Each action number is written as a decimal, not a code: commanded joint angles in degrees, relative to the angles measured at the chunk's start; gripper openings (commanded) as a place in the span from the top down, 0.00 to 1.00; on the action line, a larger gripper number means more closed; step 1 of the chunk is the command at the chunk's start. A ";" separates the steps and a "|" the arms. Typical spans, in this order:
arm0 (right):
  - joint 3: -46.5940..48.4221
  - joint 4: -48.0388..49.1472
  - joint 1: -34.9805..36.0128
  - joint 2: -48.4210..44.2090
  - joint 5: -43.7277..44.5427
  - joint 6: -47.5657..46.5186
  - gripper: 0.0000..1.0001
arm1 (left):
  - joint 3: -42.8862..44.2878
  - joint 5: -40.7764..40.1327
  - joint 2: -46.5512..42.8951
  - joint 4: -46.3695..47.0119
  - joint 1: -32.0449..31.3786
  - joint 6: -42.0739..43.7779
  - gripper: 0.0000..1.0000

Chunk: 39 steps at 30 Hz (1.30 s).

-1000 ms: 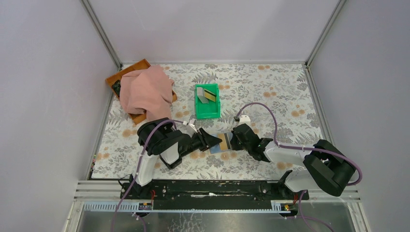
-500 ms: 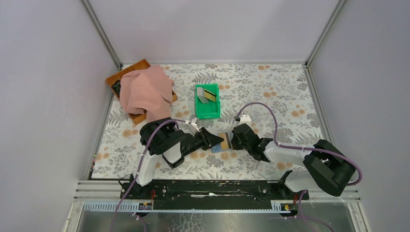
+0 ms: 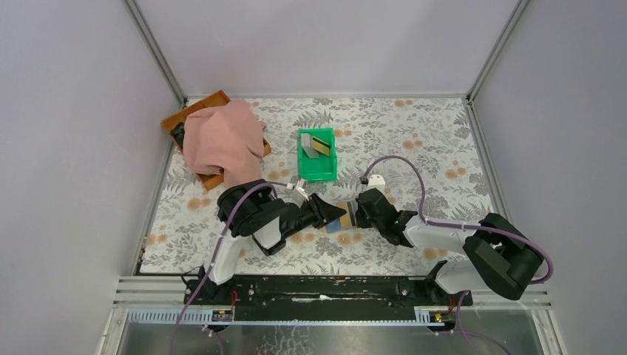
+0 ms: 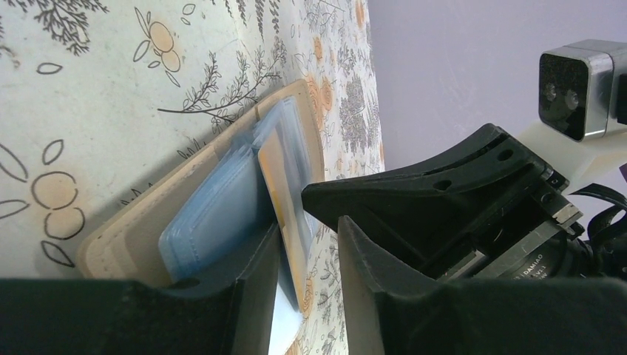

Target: Take the credit cards out of the card holder

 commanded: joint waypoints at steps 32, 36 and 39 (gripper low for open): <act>0.16 -3.78 0.82 3.05 -5.07 0.57 1.00 | -3.53 0.03 0.20 2.17 -1.26 -0.23 0.62; 0.35 -3.77 0.76 3.30 -5.03 0.63 1.00 | -4.12 0.25 -0.15 2.36 -0.99 -0.04 0.62; 0.44 -3.85 0.76 3.45 -4.94 0.60 1.00 | -4.39 0.22 -0.43 2.37 -0.84 -0.04 0.70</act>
